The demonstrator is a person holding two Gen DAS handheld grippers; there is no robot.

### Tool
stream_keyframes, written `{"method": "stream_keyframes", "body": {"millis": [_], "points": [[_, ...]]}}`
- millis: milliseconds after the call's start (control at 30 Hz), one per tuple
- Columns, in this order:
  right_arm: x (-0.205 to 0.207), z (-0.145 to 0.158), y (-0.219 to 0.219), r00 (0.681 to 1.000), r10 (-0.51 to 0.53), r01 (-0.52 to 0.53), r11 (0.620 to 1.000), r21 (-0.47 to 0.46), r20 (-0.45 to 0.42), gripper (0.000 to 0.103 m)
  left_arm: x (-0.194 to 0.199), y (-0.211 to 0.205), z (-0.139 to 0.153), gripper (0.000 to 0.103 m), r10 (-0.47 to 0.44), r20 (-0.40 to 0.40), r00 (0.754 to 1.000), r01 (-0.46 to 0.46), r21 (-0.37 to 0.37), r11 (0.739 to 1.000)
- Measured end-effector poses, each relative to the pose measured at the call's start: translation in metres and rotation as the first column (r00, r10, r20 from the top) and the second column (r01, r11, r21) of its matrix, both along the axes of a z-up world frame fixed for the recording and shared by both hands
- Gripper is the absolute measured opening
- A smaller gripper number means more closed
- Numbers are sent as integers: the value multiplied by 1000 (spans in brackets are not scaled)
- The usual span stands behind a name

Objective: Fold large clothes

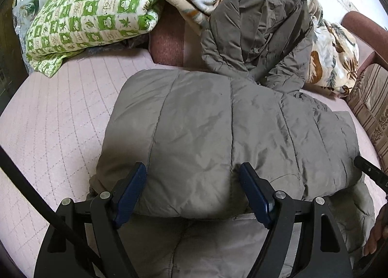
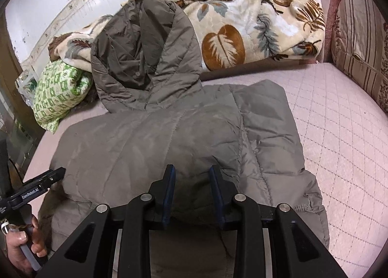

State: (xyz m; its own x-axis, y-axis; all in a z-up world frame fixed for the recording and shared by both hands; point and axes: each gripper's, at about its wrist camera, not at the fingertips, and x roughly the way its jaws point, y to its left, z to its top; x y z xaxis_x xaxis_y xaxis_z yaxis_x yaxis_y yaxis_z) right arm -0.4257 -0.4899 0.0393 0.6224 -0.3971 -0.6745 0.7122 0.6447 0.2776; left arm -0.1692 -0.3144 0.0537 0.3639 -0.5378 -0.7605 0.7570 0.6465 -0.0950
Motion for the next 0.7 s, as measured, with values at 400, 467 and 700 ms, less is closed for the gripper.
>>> {"method": "stream_keyframes", "body": {"millis": [400, 467, 700], "points": [[1, -8, -3, 1000, -3, 3, 1000, 23, -14, 33, 1, -1, -2, 78, -7, -4, 1000, 7, 4, 1000], [1, -9, -3, 1000, -1, 2, 1000, 26, -15, 33, 2, -1, -2, 78, -7, -6, 1000, 7, 4, 1000], [2, -10, -4, 1000, 1, 0, 999, 33, -16, 34, 2, -1, -2, 78, -7, -6, 1000, 7, 4, 1000]]}}
